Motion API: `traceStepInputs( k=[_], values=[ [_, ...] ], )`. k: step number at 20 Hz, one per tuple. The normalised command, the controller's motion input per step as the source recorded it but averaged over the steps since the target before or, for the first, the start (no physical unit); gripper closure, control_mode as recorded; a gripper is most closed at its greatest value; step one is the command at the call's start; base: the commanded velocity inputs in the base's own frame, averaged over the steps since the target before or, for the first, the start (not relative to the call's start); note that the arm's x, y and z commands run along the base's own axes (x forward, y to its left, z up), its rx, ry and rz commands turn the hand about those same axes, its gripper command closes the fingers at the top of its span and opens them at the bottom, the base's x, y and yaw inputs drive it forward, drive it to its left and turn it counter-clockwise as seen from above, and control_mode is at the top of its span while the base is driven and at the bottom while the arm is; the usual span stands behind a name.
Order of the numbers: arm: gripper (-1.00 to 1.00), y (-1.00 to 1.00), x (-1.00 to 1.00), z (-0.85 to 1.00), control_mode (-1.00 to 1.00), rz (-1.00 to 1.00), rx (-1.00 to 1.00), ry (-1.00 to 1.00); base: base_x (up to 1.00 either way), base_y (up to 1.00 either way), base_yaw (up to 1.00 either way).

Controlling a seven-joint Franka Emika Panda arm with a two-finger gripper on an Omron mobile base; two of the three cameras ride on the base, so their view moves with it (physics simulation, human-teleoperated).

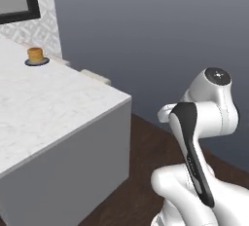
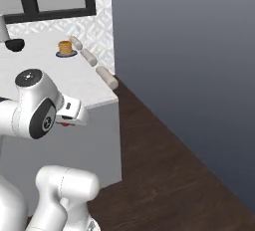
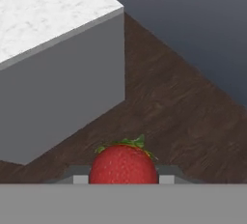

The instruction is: Take the strawberry from the fridge and place it on top of the pancake, located on the dining counter.

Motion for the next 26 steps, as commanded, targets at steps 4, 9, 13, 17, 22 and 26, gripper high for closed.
traceStepInputs(
  k=[4,9,13,17,22,26],
  values=[
    [1.00,0.00,0.00,0.00,1.00,0.00,0.00,0.00,1.00,-0.60,0.36],
    [1.00,0.00,0.00,0.00,1.00,0.00,0.00,0.00,1.00,-0.65,0.36],
    [1.00,0.00,0.00,0.00,1.00,0.00,0.00,0.00,1.00,-0.67,0.36],
    [1.00,0.00,0.00,0.00,1.00,0.00,0.00,0.00,1.00,-0.68,0.36],
    [1.00,0.00,0.00,0.00,1.00,0.00,0.00,0.00,1.00,-0.65,0.36],
    [1.00,0.00,0.00,0.00,1.00,0.00,0.00,0.00,1.00,-0.59,0.38]
  ],
)
